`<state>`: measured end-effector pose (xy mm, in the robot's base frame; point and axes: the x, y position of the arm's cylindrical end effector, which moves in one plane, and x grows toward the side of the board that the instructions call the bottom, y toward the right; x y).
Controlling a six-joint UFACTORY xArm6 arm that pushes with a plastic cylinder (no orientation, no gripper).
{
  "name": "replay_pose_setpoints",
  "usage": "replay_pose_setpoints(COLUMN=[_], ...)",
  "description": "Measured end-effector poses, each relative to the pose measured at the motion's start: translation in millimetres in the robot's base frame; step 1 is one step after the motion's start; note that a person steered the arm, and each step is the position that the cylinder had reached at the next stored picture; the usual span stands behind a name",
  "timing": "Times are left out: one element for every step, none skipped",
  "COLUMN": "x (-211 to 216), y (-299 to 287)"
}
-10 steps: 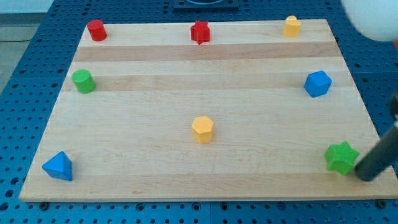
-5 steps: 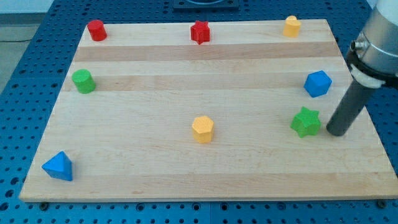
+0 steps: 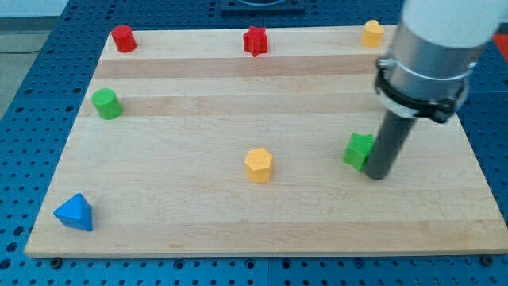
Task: Place green star above yellow hexagon
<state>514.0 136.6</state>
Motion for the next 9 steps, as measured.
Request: replay_pose_setpoints(x=[-14.5,-16.0,-27.6,-56.1,-63.0,-53.3,-51.5,-44.9,-30.6], y=[-22.6,11.3,44.1,40.6,11.5,-17.6,-27.1,-27.1,-27.1])
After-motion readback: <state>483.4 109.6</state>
